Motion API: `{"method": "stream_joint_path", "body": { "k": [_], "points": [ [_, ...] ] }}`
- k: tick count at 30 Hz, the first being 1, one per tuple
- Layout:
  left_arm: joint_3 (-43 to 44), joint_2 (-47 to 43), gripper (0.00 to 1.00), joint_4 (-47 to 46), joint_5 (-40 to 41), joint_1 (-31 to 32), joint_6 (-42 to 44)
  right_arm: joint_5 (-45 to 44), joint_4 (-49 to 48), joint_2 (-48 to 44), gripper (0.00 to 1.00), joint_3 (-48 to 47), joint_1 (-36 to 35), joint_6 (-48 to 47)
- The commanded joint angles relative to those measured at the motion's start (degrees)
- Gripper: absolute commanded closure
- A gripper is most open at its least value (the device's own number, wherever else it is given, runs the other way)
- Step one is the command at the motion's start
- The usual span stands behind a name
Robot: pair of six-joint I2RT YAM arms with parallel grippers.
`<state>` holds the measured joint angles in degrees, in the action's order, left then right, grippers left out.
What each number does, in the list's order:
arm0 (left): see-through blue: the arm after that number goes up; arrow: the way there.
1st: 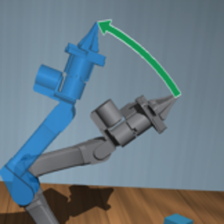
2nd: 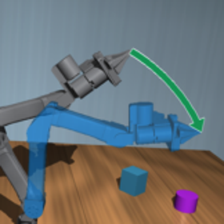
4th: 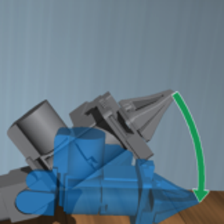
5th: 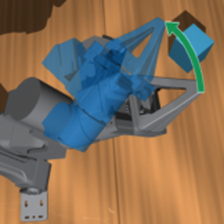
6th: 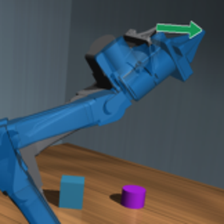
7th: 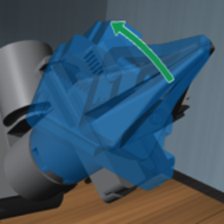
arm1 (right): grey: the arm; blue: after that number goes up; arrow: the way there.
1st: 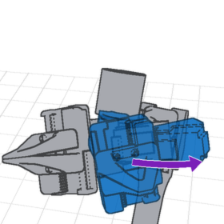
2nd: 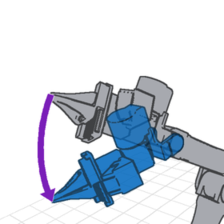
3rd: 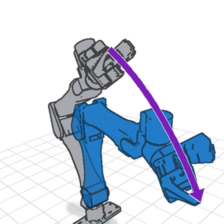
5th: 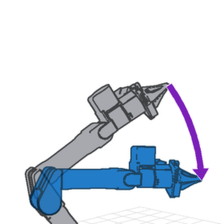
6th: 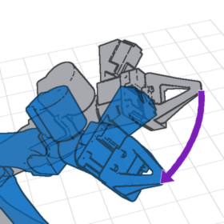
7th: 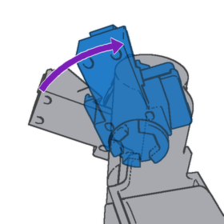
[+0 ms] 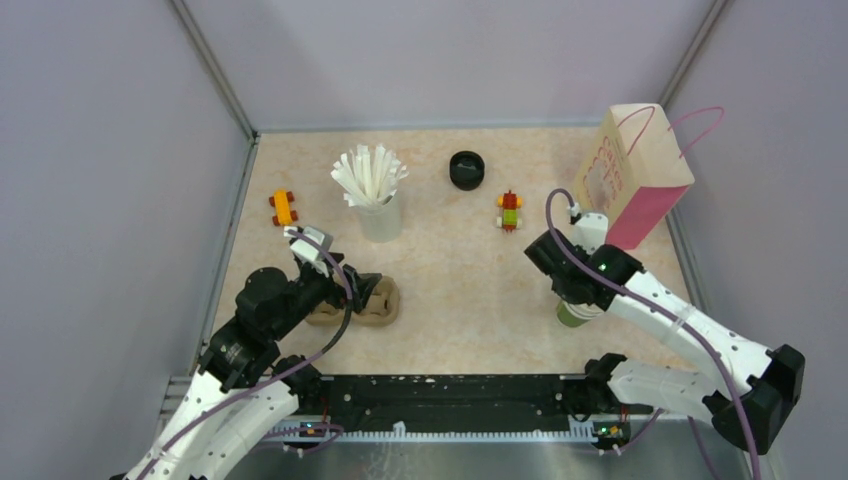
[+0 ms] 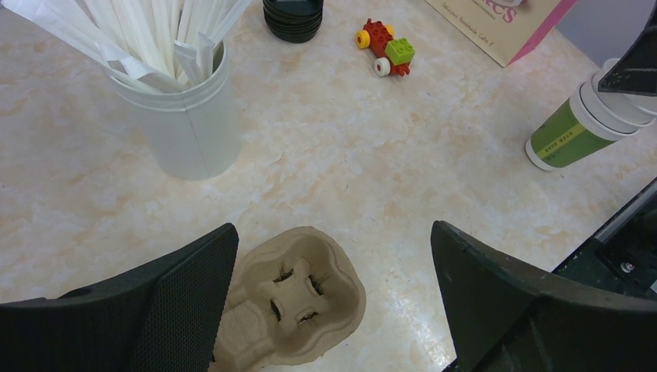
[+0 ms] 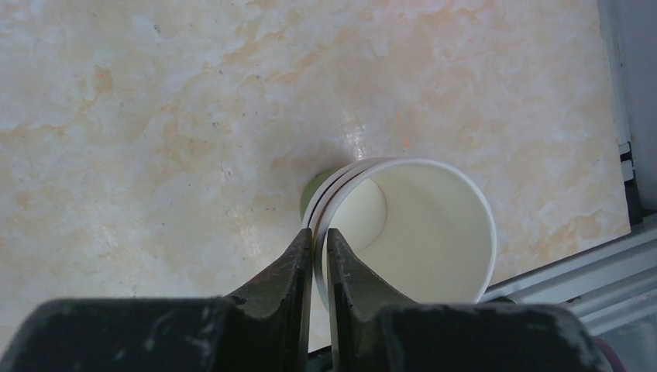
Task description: Pack the takeout coffee
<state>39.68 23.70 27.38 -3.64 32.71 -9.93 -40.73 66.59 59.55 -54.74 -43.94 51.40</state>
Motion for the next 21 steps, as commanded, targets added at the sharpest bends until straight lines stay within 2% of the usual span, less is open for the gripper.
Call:
{"method": "stream_joint_path", "body": {
  "k": [1, 4, 9, 21],
  "points": [
    [-0.6, -0.9, 0.01, -2.2, -0.3, 0.1, -0.1, 1.0, -1.9, -3.0, 0.90, -1.2, 0.4, -1.7],
    [-0.5, -0.4, 0.01, -2.2, -0.6, 0.1, -0.1, 0.8, -0.8, -2.8, 0.90, -2.5, 0.4, -1.7],
    [-0.5, -1.0, 0.01, -2.2, -0.2, 0.1, -0.1, -1.1, 1.3, -2.2, 0.98, -4.4, 0.3, -1.5],
    [-0.5, 0.3, 0.01, -2.4, -0.9, 0.1, -0.1, -0.3, 6.7, -1.6, 1.00, -9.9, 0.3, -0.4]
  ]
}}
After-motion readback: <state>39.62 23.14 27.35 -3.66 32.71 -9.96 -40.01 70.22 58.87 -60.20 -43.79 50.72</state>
